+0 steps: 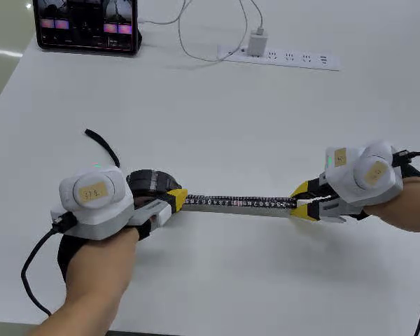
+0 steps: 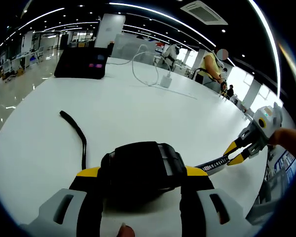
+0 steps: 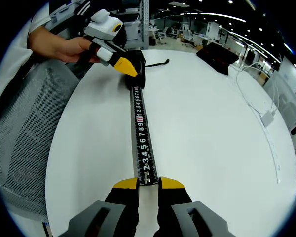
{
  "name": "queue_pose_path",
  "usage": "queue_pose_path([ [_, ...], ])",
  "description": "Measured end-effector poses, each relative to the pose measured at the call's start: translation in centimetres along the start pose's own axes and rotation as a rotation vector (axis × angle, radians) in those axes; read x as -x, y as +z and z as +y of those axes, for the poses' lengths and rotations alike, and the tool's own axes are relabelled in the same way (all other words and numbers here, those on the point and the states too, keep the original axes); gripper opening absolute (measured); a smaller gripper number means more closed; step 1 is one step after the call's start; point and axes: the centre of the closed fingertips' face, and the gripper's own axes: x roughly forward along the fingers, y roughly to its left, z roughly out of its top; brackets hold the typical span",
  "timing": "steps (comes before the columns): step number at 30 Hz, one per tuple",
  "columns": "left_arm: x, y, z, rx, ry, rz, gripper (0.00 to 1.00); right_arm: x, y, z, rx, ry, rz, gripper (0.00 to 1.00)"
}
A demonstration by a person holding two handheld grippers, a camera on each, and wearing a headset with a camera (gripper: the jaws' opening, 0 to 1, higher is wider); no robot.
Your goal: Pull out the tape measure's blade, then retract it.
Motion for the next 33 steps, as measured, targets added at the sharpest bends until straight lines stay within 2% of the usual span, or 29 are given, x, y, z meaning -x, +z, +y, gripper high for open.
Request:
queue_pose_path([
  [33, -0.1, 0.0, 0.2, 0.009, -0.003, -0.003, 0.59, -1.8, 2.5, 0.2, -0.032, 0.032, -0.042, 0.10],
])
